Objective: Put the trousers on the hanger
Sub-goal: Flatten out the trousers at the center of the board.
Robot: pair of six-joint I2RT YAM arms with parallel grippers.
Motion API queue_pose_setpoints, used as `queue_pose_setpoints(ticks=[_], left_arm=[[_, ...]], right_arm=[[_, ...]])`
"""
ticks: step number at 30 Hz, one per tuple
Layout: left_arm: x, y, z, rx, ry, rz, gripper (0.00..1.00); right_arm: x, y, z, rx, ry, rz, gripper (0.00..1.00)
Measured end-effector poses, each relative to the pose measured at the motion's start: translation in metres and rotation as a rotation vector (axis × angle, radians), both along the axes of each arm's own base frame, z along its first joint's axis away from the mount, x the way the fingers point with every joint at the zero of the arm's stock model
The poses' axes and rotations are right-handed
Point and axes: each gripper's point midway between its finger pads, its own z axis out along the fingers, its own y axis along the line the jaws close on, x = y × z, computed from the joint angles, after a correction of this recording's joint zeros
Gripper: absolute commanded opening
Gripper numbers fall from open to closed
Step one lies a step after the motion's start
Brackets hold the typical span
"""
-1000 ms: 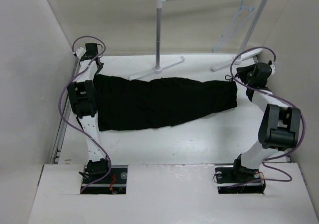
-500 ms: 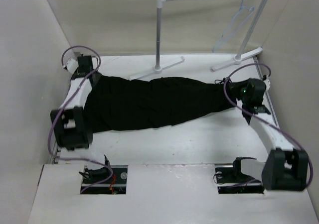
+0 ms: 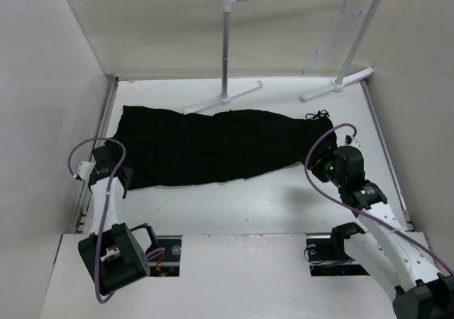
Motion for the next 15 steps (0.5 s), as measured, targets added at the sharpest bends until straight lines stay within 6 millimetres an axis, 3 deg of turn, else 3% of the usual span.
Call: queue_pose_setpoints(ticks=[2, 5, 8, 11, 15], left_arm=[[-0.009, -0.009, -0.018, -0.05, 0.036, -0.009, 0.47], [-0.008, -0.015, -0.03, -0.081, 0.038, -0.025, 0.46], [0.001, -0.015, -0.039, -0.095, 0.032, -0.028, 0.35], [0.006, -0.012, -0.051, -0.108, 0.041, -0.019, 0.09], [0.017, -0.006, -0.051, -0.1, 0.02, -0.014, 0.0]], right_arm=[[-0.009, 0.005, -0.012, -0.01, 0.042, 0.031, 0.6], [-0.018, 0.009, -0.024, -0.019, 0.079, 0.06, 0.64], [-0.023, 0.011, -0.03, -0.02, 0.095, 0.073, 0.66], [-0.027, 0.011, -0.034, -0.022, 0.104, 0.08, 0.67], [-0.029, 0.01, -0.037, -0.03, 0.106, 0.086, 0.67]])
